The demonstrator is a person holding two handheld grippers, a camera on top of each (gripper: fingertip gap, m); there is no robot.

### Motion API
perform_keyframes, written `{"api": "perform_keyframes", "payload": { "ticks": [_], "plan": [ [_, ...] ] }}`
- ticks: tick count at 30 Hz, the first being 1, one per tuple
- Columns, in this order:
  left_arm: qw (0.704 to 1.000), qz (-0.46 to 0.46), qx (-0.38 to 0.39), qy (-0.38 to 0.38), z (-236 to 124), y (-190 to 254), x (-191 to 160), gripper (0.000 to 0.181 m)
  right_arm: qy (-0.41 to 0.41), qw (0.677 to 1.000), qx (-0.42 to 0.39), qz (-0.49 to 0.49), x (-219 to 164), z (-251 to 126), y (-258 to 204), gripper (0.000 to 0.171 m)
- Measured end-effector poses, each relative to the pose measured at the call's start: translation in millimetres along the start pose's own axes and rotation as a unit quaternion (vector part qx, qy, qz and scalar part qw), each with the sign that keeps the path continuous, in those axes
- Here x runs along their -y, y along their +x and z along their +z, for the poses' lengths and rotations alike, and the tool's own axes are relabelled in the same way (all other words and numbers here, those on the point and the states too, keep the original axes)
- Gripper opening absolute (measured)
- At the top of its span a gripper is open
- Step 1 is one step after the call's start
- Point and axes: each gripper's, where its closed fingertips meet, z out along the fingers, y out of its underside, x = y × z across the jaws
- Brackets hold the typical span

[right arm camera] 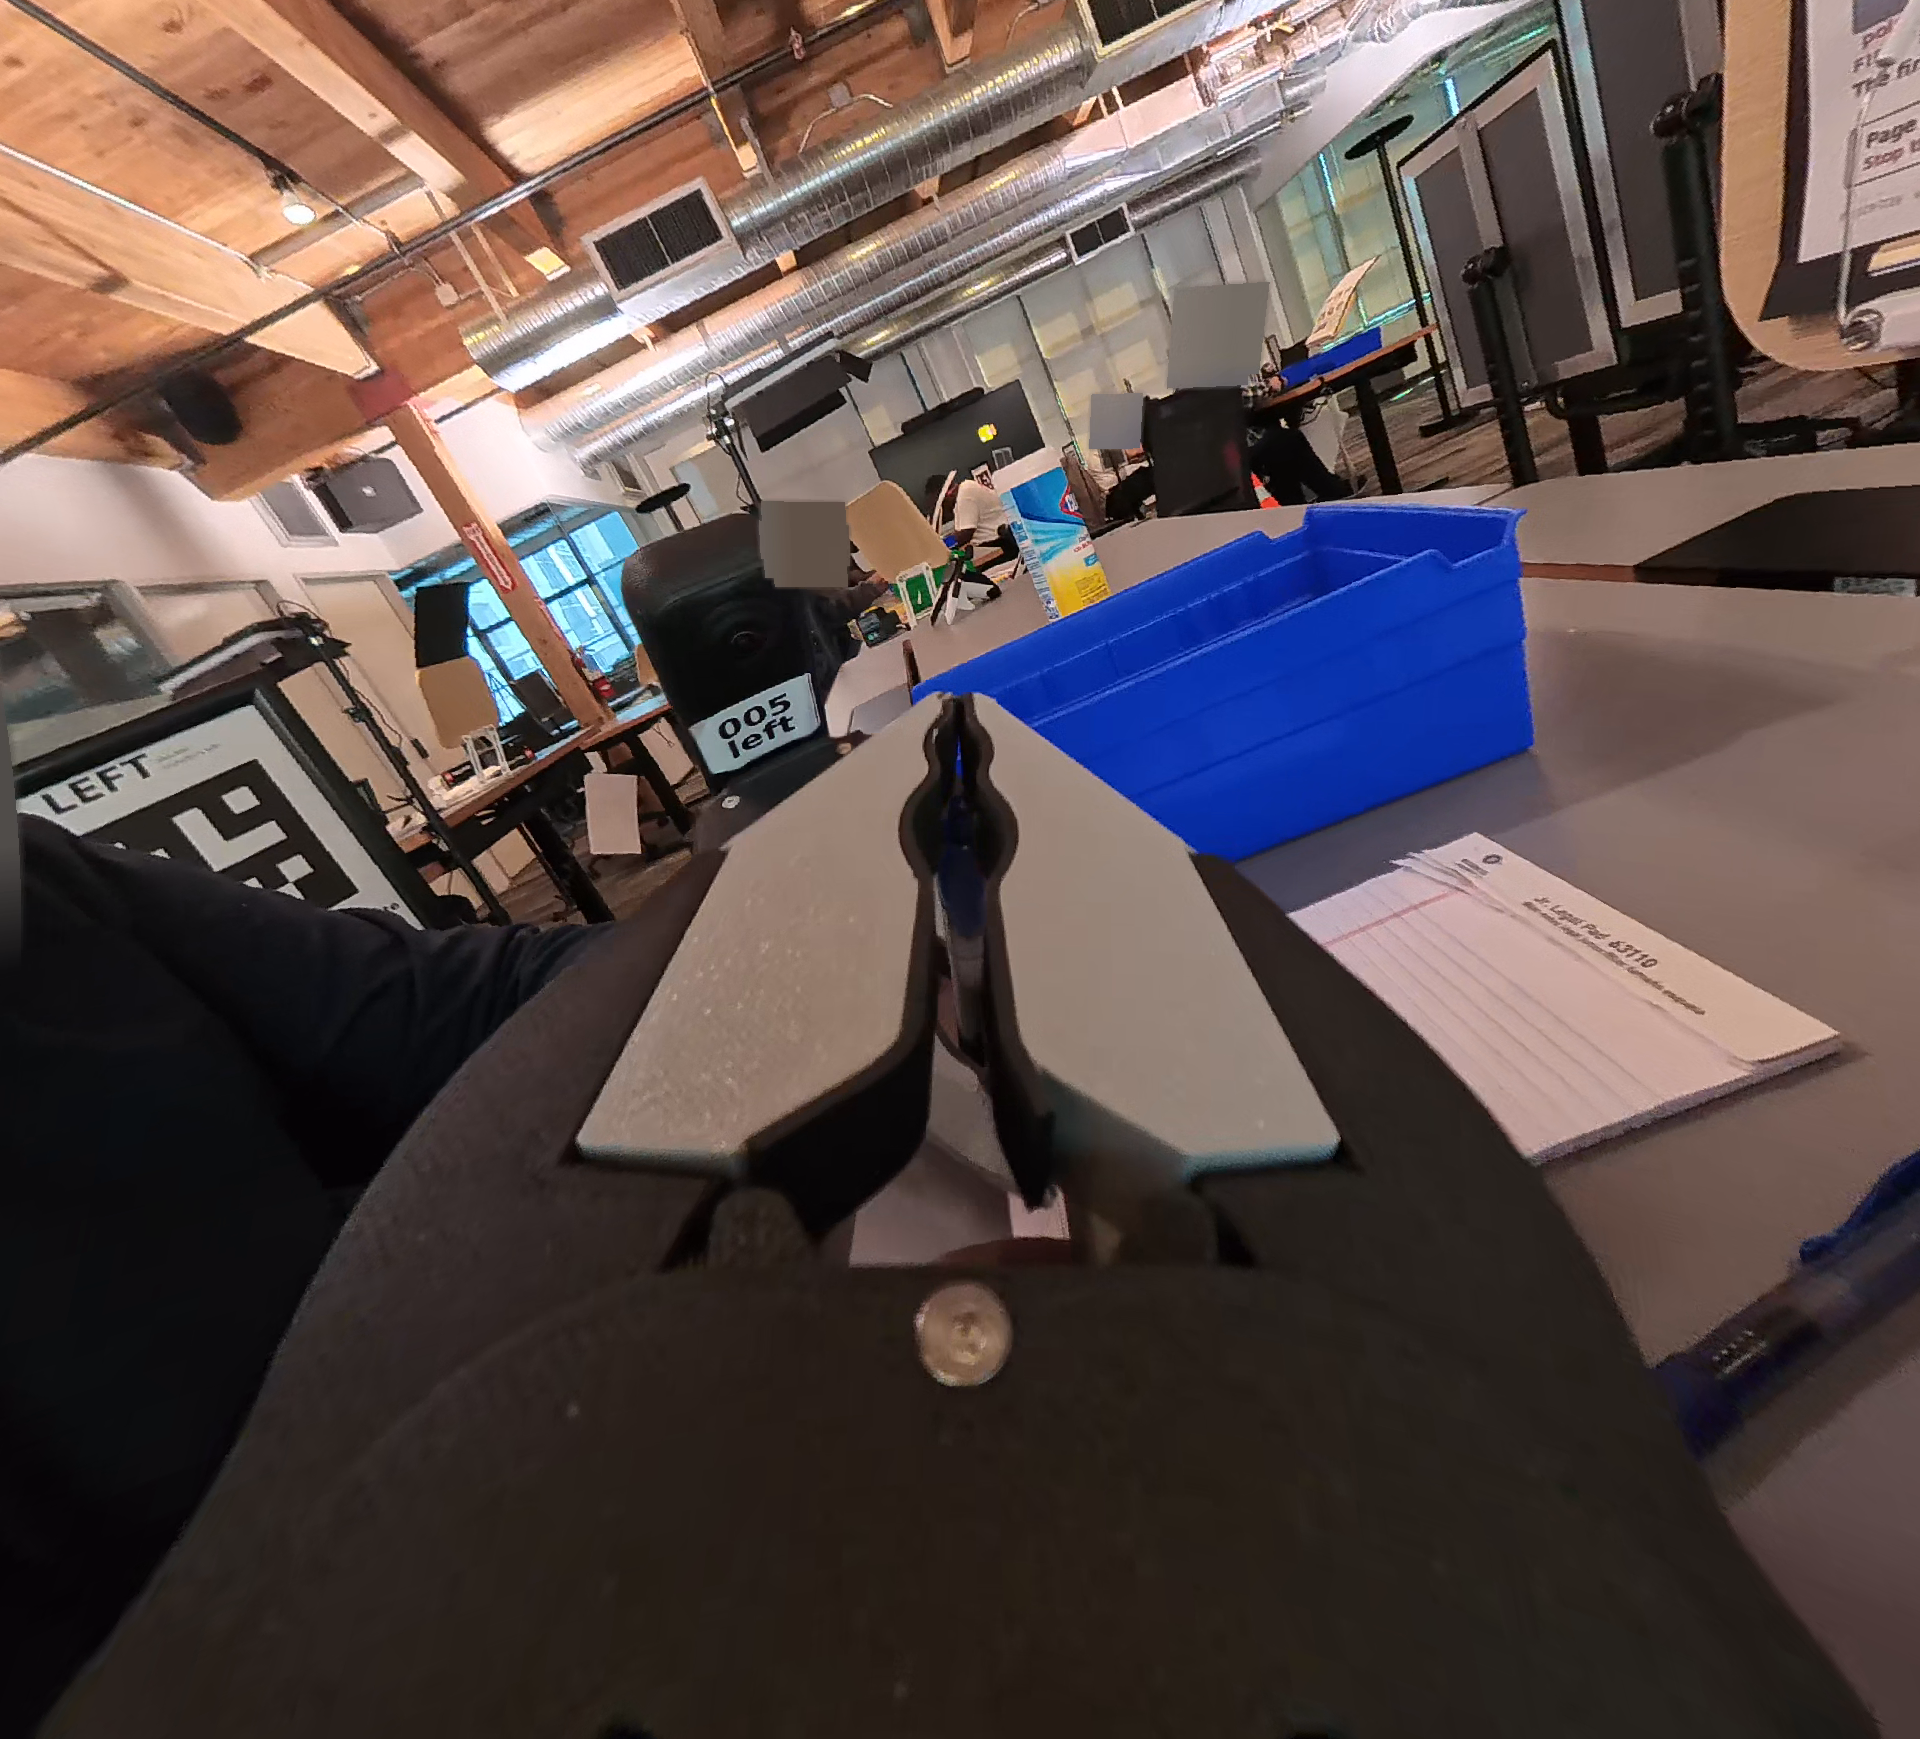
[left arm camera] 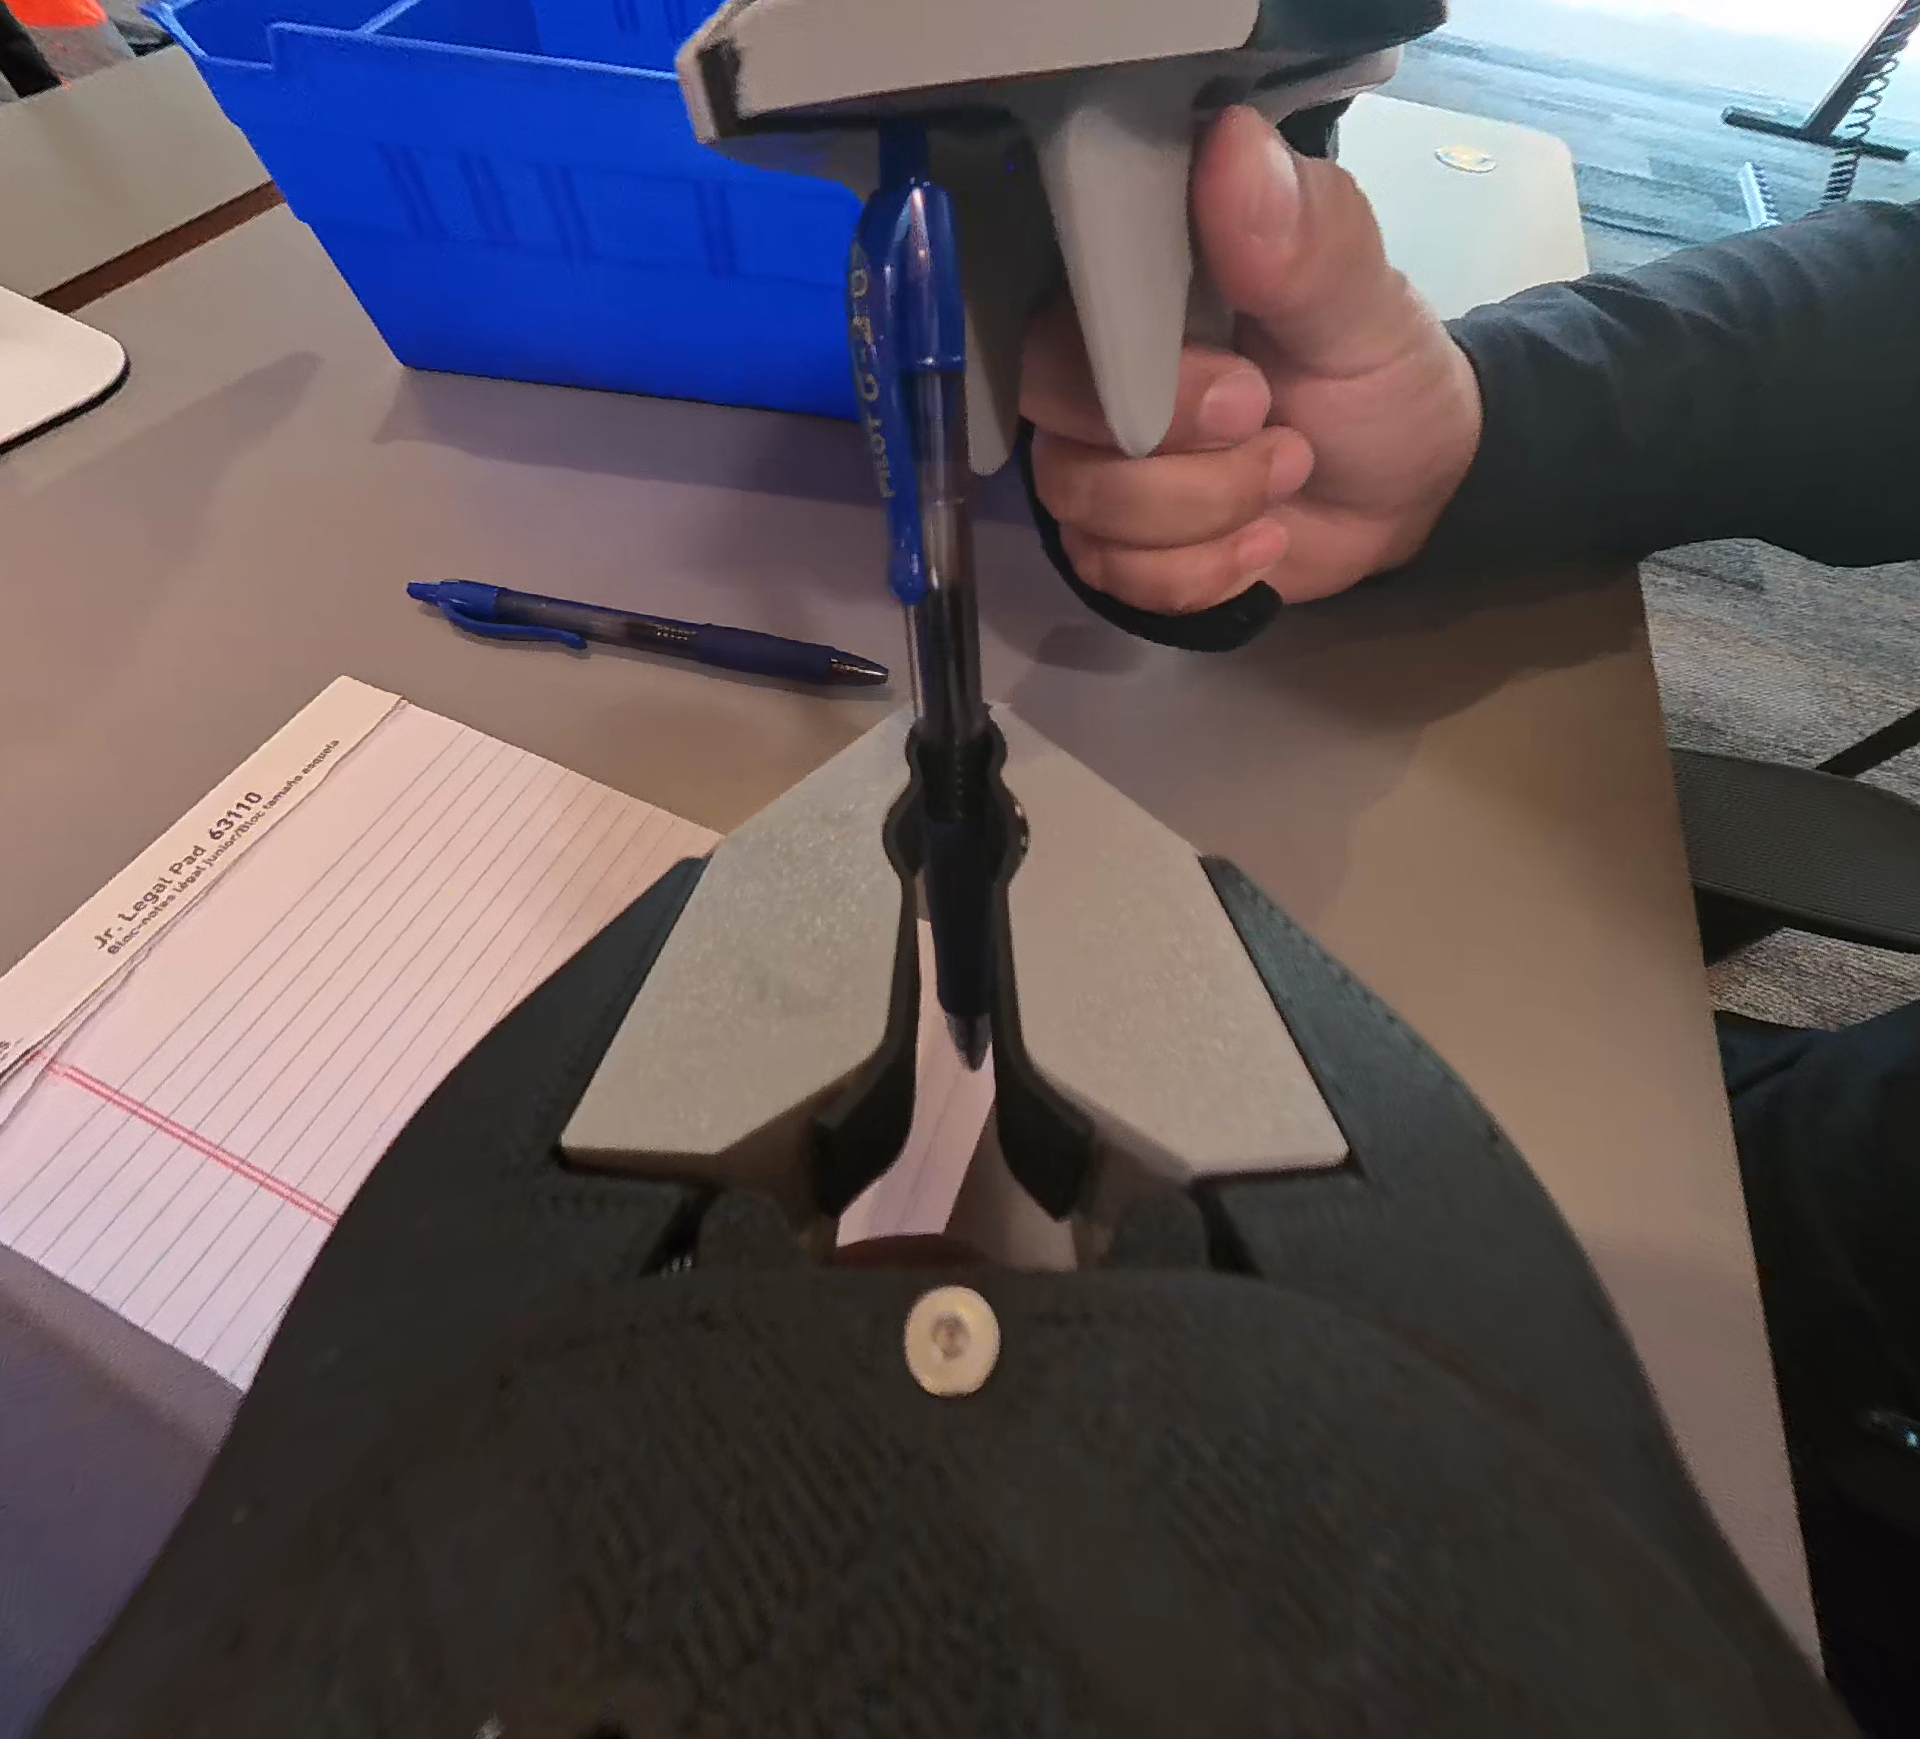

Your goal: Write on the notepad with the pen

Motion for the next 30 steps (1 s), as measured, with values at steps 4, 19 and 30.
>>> {"api": "perform_keyframes", "payload": {
  "ticks": [4, 19, 30],
  "plan": [
    [1.0, 0.003, 0.004, 0.001, -2, 0, 1, 0.002, -0.006, 1.0, -0.007, -0.003, -5, 2, 0, 0.0],
    [1.0, 0.016, 0.019, -0.013, 1, -9, -6, 0.003, -0.047, 0.998, -0.022, -0.042, 0, -6, 4, 0.023],
    [0.999, 0.029, 0.023, -0.006, 0, -7, -2, 0.003, -0.169, 0.984, -0.004, -0.063, -47, 4, 3, 0.006]
  ]
}}
